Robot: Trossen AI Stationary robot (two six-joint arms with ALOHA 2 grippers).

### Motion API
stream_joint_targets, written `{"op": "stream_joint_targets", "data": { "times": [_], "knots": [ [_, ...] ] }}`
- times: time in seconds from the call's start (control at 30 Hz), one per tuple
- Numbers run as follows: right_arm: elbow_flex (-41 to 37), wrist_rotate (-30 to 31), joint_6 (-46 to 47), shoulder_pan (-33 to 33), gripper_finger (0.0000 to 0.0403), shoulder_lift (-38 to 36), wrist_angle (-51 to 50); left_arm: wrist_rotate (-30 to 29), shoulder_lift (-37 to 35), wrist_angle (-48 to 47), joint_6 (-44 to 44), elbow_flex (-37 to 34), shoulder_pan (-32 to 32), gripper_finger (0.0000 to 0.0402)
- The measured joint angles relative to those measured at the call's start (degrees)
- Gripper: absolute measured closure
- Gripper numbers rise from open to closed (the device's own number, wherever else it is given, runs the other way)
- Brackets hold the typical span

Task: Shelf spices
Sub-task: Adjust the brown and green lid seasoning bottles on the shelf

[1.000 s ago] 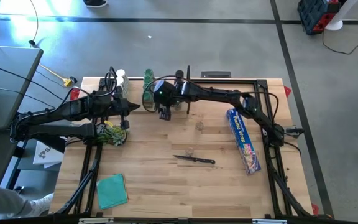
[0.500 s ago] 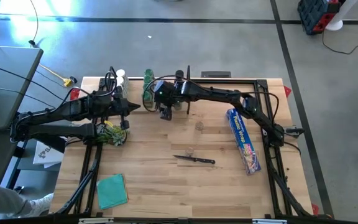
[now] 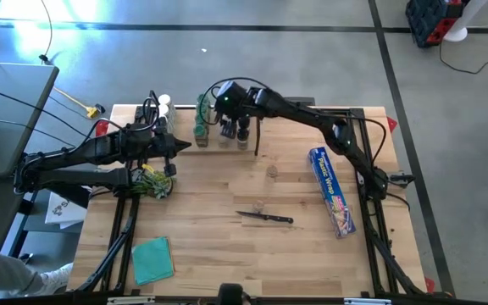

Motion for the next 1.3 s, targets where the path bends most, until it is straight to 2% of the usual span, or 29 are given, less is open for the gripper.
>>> {"op": "stream_joint_targets", "data": {
  "times": [0.13, 0.27, 0.37, 0.4, 0.6, 0.8, 1.03, 1.1, 1.2, 1.3],
  "knots": [
    [0.0, 1.86, -1.2, -0.68, 0.0198, 0.0, 0.04, 0.01, 0.02, 0.24, -0.02, 0.0, 0.0, 0.0401],
    [0.0, 2.8, -1.96, 0.04, 0.0293, 0.0, -0.28, 0.01, 0.29, 1.22, -0.54, 0.0, 0.0, 0.0401],
    [0.72, 7.58, -4.5, 1.73, 0.0373, -0.13, -3.44, 0.0, 1.46, 3.0, -2.05, 0.02, 0.0, 0.0401],
    [0.54, 9.18, -5.17, 2.35, 0.0387, -0.99, -4.17, 0.0, 2.14, 4.02, -3.1, 0.02, 0.0, 0.0401],
    [0.48, 16.61, -3.64, 7.09, 0.0391, -11.39, -14.66, -0.21, 9.86, 11.11, -4.73, 0.77, 2.93, 0.0401],
    [0.26, 16.83, 7.73, 11.13, 0.0399, -18.78, -26.45, 7.06, 25.14, 11.42, -3.57, 12.3, 10.43, 0.0401],
    [0.17, 16.57, 22.67, 17.09, 0.0402, -21.14, -41.27, 10.73, 44.05, 0.52, -2.78, 29.69, 17.61, 0.0401],
    [-1.05, 15.95, 25.87, 18.58, 0.0402, -21.69, -40.44, 10.93, 48.61, -3.3, -1.85, 34.25, 19.37, 0.0401],
    [-3.02, 9.96, 27.04, 20.68, 0.0403, -23.02, -41.14, 11.02, 54.47, -7.88, 0.29, 39.91, 21.8, 0.0401],
    [-5.97, 9.06, 29.96, 22.08, 0.0403, -24.2, -41.07, 11.45, 59.34, -10.81, 1.53, 43.66, 24.14, 0.0401]
  ]
}}
